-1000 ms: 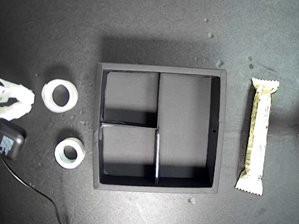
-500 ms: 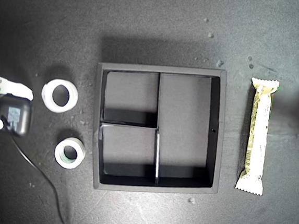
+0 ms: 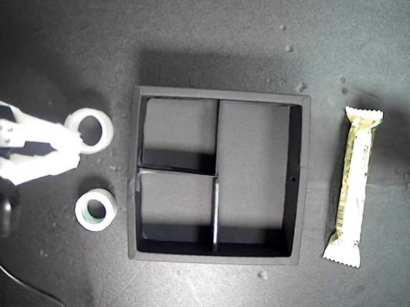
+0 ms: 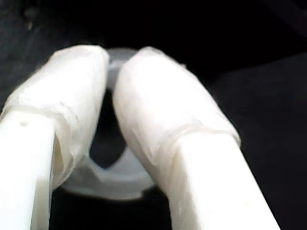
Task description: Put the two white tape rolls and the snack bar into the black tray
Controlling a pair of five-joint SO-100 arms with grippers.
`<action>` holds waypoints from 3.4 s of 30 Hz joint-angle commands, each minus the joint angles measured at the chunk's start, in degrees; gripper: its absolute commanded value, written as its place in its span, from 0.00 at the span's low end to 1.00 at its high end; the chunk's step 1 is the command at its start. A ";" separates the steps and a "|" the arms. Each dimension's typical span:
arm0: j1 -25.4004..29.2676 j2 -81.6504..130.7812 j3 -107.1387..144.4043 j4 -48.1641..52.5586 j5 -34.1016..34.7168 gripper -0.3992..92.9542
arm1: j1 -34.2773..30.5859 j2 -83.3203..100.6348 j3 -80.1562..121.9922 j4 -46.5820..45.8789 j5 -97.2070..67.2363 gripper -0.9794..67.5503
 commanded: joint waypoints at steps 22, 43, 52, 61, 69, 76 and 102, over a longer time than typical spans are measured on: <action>6.15 -3.60 -1.41 5.62 0.35 0.19 | -11.07 -0.44 -10.63 3.08 -15.12 0.17; 1.76 -64.16 -44.21 9.14 10.63 0.18 | -20.39 -48.69 -51.77 17.14 -19.86 0.22; 2.90 -69.08 -43.07 8.79 8.17 0.17 | -24.61 -73.65 -68.47 25.14 -23.99 0.24; -0.53 -78.66 -42.36 0.97 7.82 0.15 | -30.67 -82.35 -70.75 26.10 -27.51 0.26; -3.87 -89.03 -46.76 0.26 7.38 0.04 | -32.43 -83.23 -63.63 20.92 -30.50 0.27; -4.48 -86.92 -49.48 4.04 8.61 0.00 | -32.43 -100.11 -70.22 20.74 -38.23 0.30; -3.96 -77.43 -82.35 30.23 16.52 0.00 | -29.36 -106.96 -90.88 42.80 -49.22 0.10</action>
